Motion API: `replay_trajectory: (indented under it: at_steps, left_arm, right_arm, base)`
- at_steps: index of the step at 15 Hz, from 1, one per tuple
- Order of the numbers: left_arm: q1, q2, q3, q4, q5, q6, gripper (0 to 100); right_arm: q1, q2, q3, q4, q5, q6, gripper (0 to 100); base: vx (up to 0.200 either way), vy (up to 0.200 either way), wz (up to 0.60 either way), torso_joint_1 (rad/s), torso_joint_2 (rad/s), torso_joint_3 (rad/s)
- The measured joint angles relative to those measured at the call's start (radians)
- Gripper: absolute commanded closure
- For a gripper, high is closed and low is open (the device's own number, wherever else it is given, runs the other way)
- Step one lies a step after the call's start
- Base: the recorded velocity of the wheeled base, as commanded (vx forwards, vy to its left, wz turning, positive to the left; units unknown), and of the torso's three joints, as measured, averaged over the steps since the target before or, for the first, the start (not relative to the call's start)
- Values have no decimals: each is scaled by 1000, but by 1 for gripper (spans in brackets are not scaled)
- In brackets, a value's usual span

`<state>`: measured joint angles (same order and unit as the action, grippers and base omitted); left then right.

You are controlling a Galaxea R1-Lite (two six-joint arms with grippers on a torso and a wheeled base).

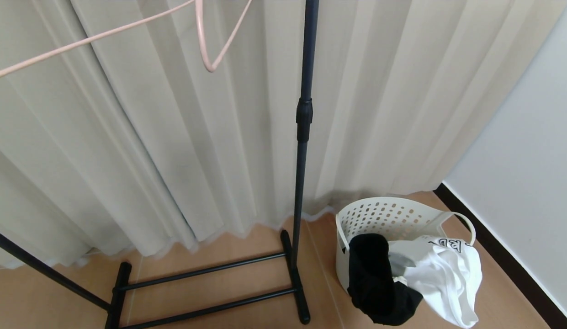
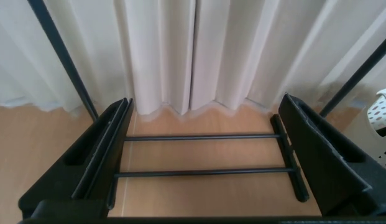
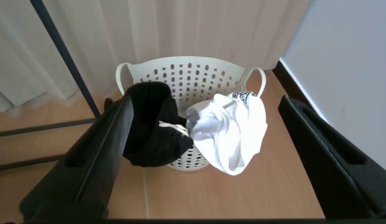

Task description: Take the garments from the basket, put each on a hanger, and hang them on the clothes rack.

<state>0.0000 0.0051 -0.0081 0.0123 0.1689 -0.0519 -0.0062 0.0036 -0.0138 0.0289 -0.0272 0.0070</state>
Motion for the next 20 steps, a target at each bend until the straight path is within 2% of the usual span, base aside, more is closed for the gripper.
replay_trajectory:
  at_steps: [16,20]
  left_arm:
    - [0,0,0,0,0,0,0]
    - [0,0,0,-1,0,-1,0]
  right_arm:
    - [0,0,0,6,0,-7,0]
    - [5,39,-4,16,43,-43,0]
  base:
    - [0,0,0,4,4,-200]
    - [0,0,0,2,8,-159]
